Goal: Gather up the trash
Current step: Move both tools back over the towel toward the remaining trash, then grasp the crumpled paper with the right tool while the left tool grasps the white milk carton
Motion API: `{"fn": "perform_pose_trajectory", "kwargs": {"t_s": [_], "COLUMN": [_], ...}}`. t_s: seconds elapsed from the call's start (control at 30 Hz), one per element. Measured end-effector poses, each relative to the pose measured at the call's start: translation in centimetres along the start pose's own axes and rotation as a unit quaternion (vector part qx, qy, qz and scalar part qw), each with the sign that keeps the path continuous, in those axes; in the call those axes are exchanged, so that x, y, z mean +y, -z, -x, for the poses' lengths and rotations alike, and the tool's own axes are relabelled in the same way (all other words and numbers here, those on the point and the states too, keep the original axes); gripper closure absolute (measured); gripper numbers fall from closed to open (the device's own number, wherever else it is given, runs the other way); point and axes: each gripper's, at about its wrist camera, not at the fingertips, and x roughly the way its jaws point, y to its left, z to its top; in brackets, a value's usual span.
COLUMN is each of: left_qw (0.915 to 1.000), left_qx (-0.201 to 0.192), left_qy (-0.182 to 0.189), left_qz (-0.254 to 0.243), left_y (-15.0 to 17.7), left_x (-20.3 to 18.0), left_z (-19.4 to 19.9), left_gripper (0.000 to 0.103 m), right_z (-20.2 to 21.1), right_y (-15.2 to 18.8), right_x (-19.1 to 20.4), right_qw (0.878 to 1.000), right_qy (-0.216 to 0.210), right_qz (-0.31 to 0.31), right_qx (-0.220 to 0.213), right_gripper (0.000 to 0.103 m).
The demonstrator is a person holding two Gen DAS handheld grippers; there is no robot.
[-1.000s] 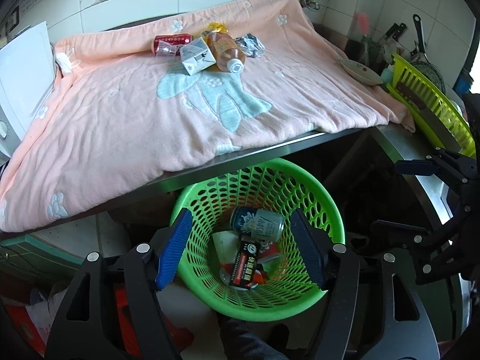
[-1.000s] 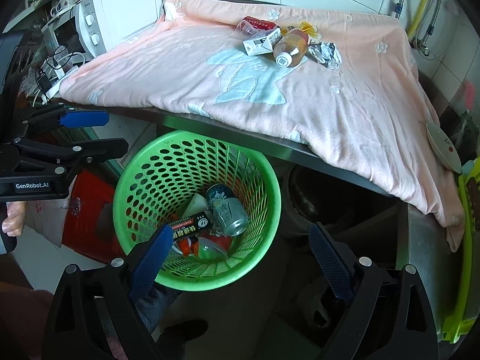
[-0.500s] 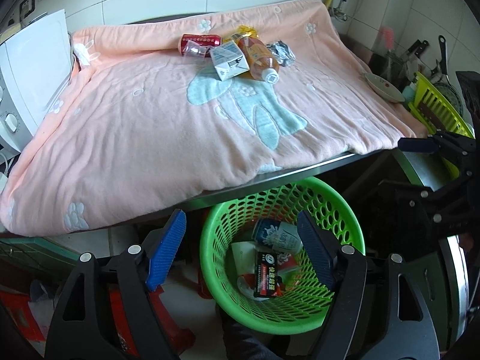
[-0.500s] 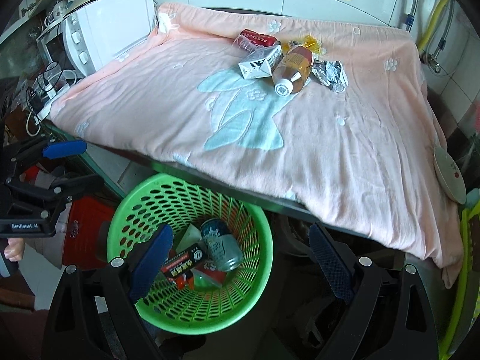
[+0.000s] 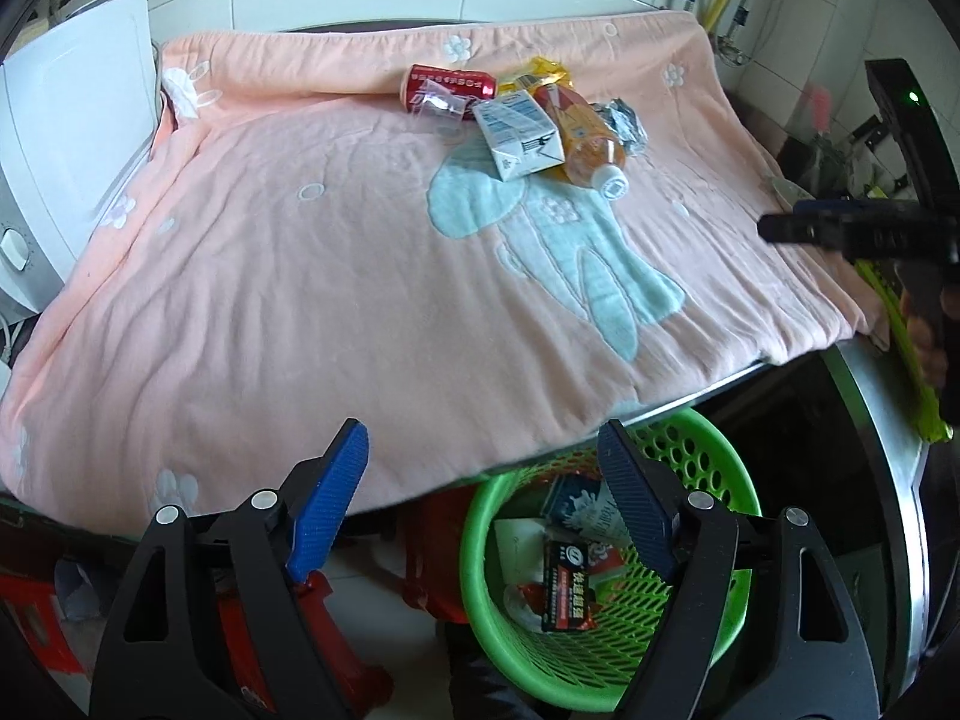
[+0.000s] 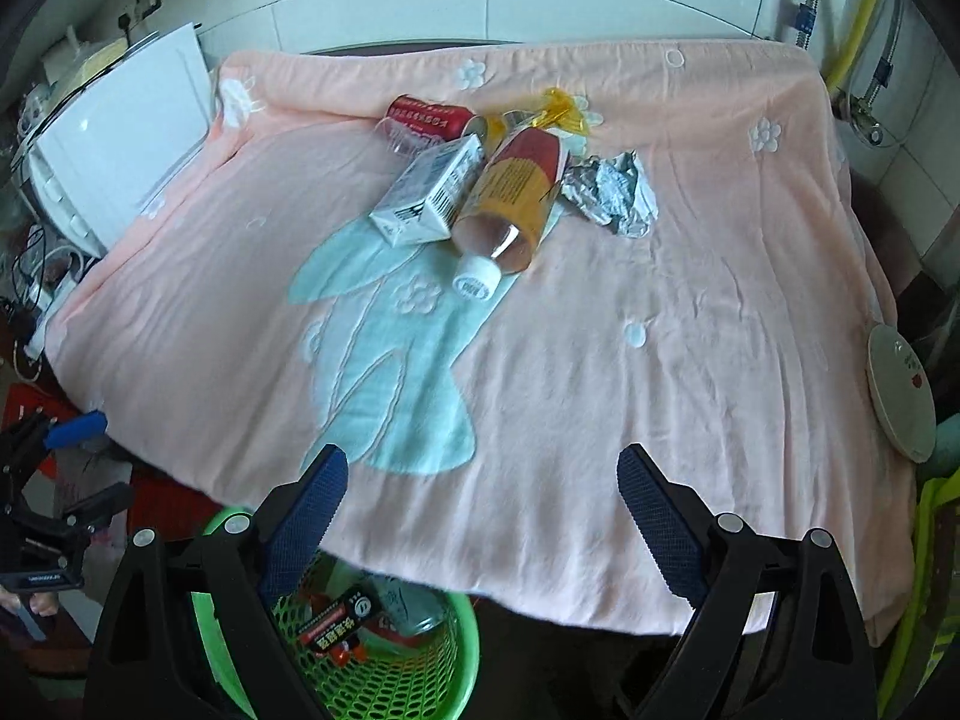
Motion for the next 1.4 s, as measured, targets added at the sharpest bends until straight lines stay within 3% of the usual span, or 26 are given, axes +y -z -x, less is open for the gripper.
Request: {"fn": "perform_pose_trajectory", "kwargs": {"t_s": [0.37, 0.53, 0.83, 1.1, 1.27, 1.4], "left_qw": [0.9999, 0.9998, 0.9995, 0.9991, 0.9987, 0.9987], "left_qx": [0.013, 0.018, 0.029, 0.042, 0.051, 0.051], "left_qy": [0.004, 0.003, 0.004, 0.002, 0.001, 0.006], "left_qz": [0.008, 0.01, 0.009, 0.007, 0.006, 0.009], "left_y": [-3.1, -4.8, -7.3, -7.7, -7.8, -8.3], "left_x": [3.8, 5.3, 7.1, 8.1, 8.5, 8.6], "left_z": [-2.4, -3.5, -5.7, -7.0, -7.8, -7.9], "left_gripper": [0.025, 0.025, 0.025, 0.025, 0.025, 0.025], "right_z": [-6.3, -9.1, -14.3, -17.0, -19.2, -20.1], "right_y": [-9.0, -11.8, -15.1, -16.9, -17.5, -17.4], "right_x": [-6.7, -7.9, -9.0, -10.6, -11.2, -11.4], "right_qw": [0.998, 0.998, 0.997, 0.998, 0.997, 0.998], "right_qy": [0.062, 0.07, 0.058, 0.019, 0.016, -0.001], "right_qz": [-0.014, -0.002, 0.036, 0.042, 0.042, 0.026], "right_qx": [0.006, 0.009, 0.036, 0.046, 0.059, 0.056], "right_gripper": [0.016, 0.016, 0.016, 0.016, 0.016, 0.038]}}
